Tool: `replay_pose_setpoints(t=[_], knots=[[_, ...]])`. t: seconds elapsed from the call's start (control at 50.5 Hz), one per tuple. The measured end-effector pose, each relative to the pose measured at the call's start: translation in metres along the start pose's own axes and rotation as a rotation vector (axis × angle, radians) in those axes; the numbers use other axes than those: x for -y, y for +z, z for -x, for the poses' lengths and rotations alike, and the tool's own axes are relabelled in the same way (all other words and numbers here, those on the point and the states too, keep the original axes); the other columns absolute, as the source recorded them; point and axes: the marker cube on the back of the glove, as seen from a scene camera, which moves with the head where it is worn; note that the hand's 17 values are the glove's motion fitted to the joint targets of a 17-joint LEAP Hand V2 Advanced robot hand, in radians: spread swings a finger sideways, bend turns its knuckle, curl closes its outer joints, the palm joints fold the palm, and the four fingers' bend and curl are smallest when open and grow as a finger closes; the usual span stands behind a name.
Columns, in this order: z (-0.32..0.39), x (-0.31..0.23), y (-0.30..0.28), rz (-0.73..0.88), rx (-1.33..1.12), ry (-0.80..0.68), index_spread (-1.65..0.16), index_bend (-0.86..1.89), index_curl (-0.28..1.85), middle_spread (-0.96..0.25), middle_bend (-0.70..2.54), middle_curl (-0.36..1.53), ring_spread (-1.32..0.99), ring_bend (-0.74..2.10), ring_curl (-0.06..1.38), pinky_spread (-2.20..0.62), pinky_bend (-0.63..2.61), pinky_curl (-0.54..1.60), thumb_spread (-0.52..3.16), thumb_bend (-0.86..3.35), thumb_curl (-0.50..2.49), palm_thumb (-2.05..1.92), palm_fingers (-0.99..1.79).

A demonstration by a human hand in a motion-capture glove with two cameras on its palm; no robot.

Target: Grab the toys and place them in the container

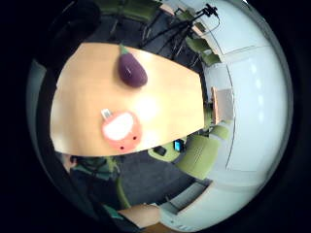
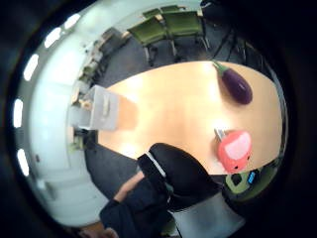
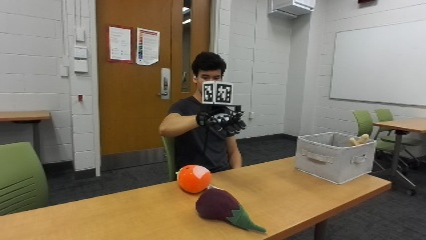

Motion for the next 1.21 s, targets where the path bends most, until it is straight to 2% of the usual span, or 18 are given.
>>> replay_pose_setpoints(t=[0.198,0.653,0.851,0.99,1.088,1.108,1.207], knots=[[-0.051,-0.029,0.065,0.061,0.056,0.063,-0.31,0.17,0.35,-0.11,0.37,0.45,-0.29,0.60,0.27,-0.09,0.76,0.33,1.06,-0.05,0.26,-0.05,0.02],[-0.087,-0.054,0.213,0.285,0.133,0.125,-0.34,0.20,0.37,-0.17,0.32,0.43,-0.31,0.51,0.25,-0.05,0.76,0.34,1.05,-0.05,0.24,-0.06,0.01],[-0.086,-0.063,0.220,0.288,0.116,0.120,-0.38,0.39,0.44,-0.18,0.16,0.39,-0.28,0.35,0.21,-0.01,0.87,0.36,1.04,-0.05,0.24,-0.04,0.11],[-0.083,-0.065,0.218,0.265,0.123,0.128,-0.38,0.68,0.54,-0.19,0.16,0.35,-0.27,0.30,0.20,-0.02,0.80,0.34,1.08,-0.01,0.26,0.02,0.24],[-0.083,-0.064,0.212,0.183,0.146,0.135,-0.37,0.78,0.61,-0.22,0.24,0.38,-0.31,0.38,0.21,-0.05,0.69,0.31,1.14,0.03,0.28,0.11,0.38],[-0.083,-0.064,0.211,0.159,0.146,0.134,-0.37,0.81,0.63,-0.23,0.29,0.40,-0.33,0.43,0.23,-0.07,0.65,0.30,1.17,0.06,0.30,0.17,0.48],[-0.078,-0.066,0.204,0.058,0.091,0.111,-0.37,0.74,0.64,-0.31,0.44,0.45,-0.42,0.64,0.28,-0.16,0.60,0.28,1.23,0.16,0.35,0.36,0.74]])
